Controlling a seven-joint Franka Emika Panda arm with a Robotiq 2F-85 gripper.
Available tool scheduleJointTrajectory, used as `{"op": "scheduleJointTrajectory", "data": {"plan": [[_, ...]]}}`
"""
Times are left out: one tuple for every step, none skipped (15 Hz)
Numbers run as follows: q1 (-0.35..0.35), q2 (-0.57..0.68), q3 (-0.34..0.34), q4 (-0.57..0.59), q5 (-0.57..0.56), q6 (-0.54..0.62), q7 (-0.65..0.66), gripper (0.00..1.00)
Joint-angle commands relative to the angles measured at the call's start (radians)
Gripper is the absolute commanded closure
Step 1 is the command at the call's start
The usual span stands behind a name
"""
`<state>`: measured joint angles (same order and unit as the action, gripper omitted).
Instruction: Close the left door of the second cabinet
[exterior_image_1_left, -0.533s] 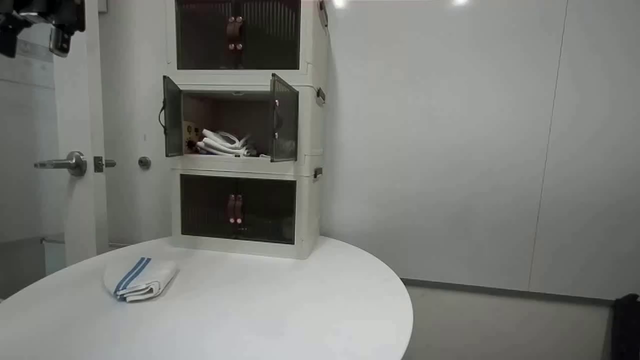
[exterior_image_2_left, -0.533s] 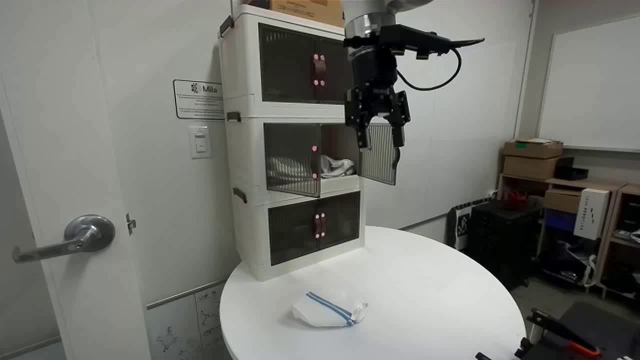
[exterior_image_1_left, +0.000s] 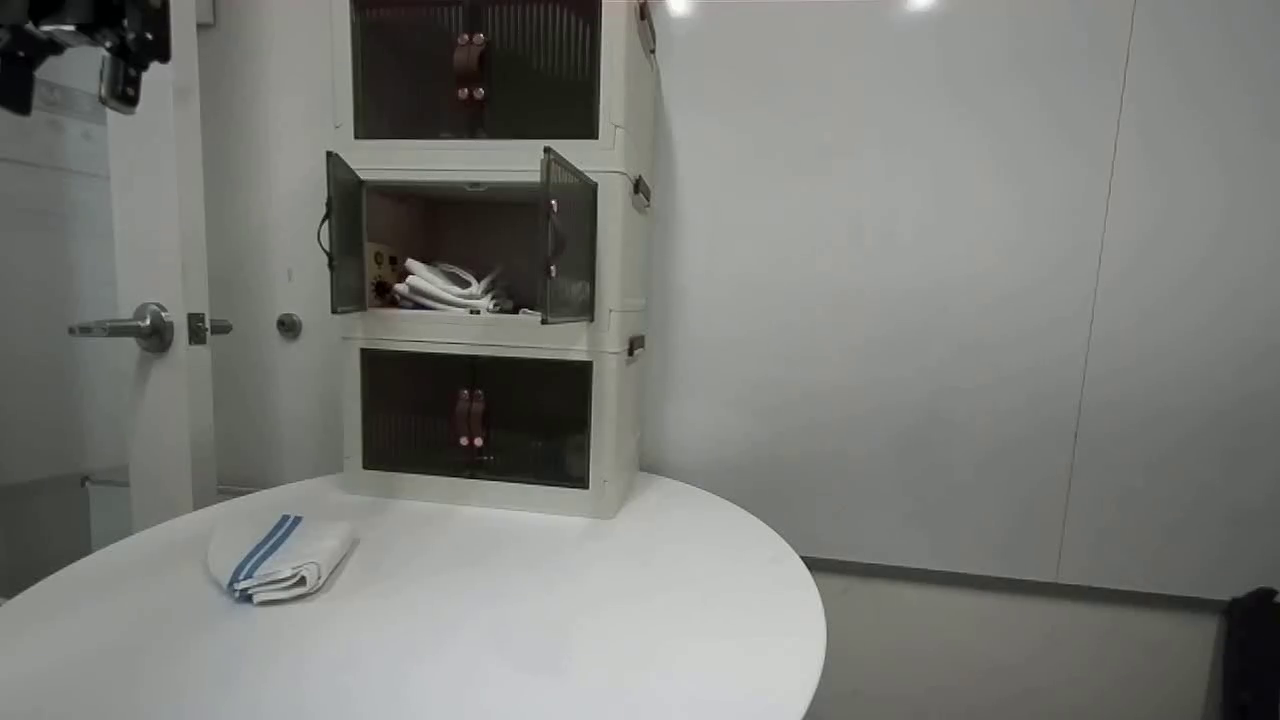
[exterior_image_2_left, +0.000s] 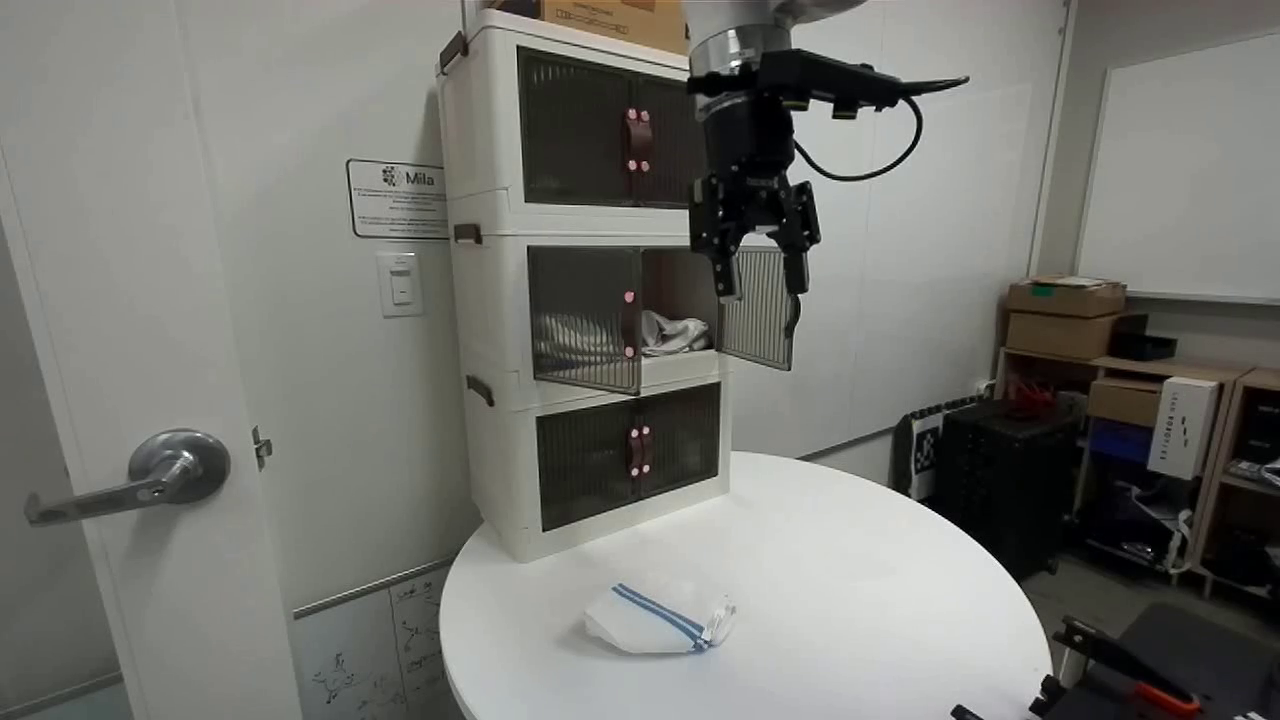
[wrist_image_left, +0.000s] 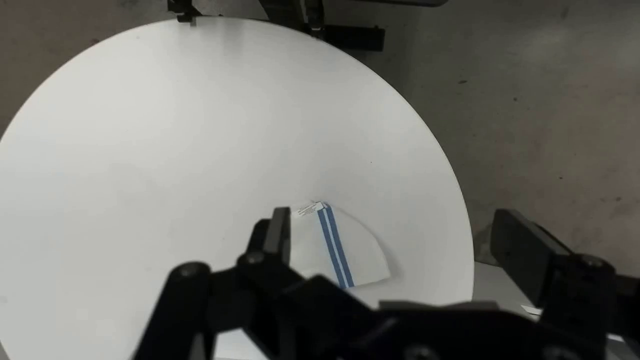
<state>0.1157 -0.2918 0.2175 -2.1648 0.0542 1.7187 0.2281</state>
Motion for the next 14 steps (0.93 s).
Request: {"op": "scheduleJointTrajectory", "data": {"plan": [[0.000, 0.032, 0.001, 0.028, -0.028, 0.010, 0.054, 0.00], [0.001, 0.045, 0.001, 0.037, -0.038, 0.031, 0.049, 0.00], [0.000, 0.058, 0.004, 0.049, -0.054, 0.042, 0.062, 0.00], [0.000, 0.075, 0.005, 0.066, -0.071, 0.057, 0.058, 0.00], [0.001, 0.090, 0.001, 0.082, -0.078, 0.073, 0.048, 0.00], [-0.001, 0.107, -0.003, 0.105, -0.089, 0.090, 0.052, 0.00], [-0.003, 0.121, -0.005, 0.123, -0.100, 0.106, 0.057, 0.00], [-0.006, 0.137, -0.008, 0.149, -0.111, 0.114, 0.059, 0.00], [-0.008, 0.152, -0.009, 0.171, -0.126, 0.122, 0.065, 0.00], [-0.009, 0.168, -0.011, 0.199, -0.143, 0.123, 0.066, 0.00], [-0.009, 0.183, -0.014, 0.225, -0.159, 0.120, 0.064, 0.00], [-0.009, 0.198, -0.018, 0.255, -0.176, 0.116, 0.056, 0.00], [-0.007, 0.213, -0.023, 0.282, -0.190, 0.113, 0.031, 0.00], [-0.004, 0.233, -0.029, 0.316, -0.194, 0.106, -0.017, 0.00]]}}
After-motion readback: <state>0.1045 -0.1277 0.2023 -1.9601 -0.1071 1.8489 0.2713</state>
